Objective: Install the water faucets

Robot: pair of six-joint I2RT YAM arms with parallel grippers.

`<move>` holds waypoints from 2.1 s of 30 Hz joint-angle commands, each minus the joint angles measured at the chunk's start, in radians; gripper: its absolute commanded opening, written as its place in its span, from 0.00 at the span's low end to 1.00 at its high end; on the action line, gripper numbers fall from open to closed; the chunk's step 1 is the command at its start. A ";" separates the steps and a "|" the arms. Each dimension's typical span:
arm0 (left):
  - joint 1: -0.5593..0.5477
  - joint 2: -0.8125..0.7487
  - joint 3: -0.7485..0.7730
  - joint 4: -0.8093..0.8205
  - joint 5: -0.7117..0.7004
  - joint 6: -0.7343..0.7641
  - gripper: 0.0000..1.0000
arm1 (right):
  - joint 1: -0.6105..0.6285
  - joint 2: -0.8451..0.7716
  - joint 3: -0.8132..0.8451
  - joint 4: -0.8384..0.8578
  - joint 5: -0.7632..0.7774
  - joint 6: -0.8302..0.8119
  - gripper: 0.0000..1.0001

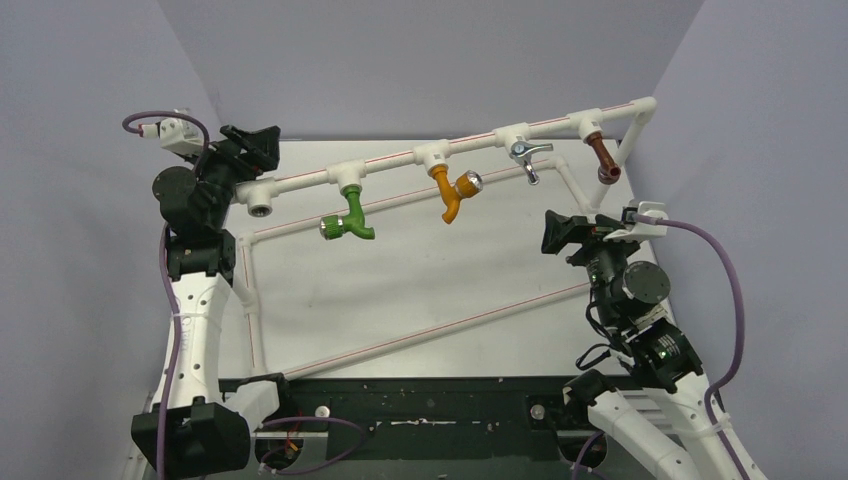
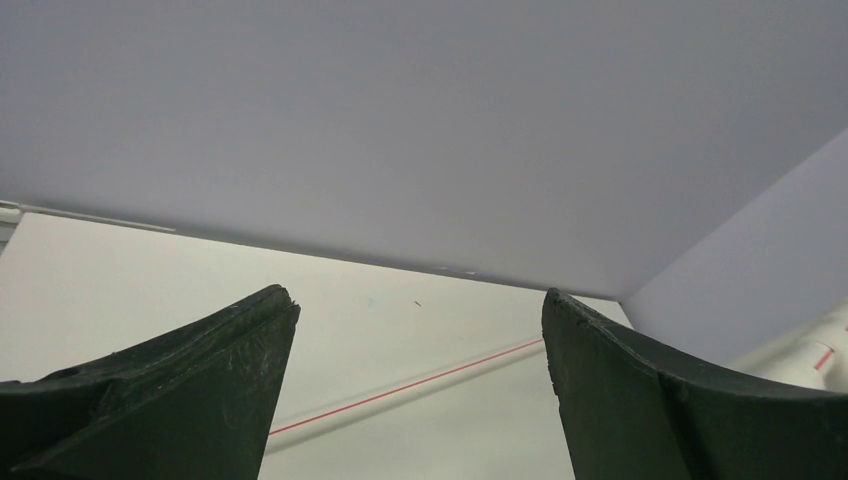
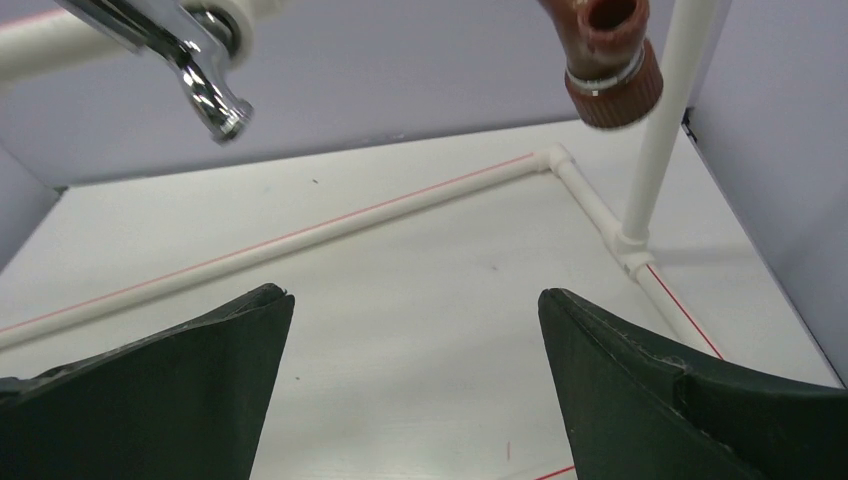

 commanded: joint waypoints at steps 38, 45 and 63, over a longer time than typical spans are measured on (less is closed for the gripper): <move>-0.587 -0.374 0.237 -0.588 0.157 0.267 0.91 | -0.436 0.801 -0.693 1.553 -0.110 -0.194 1.00; -0.724 -0.388 0.272 -0.605 0.192 0.404 0.91 | -0.429 1.054 -0.656 1.712 -0.164 -0.267 1.00; -0.710 -0.524 0.237 -0.511 0.284 0.321 0.93 | -0.461 1.051 -0.520 1.473 -0.239 -0.249 1.00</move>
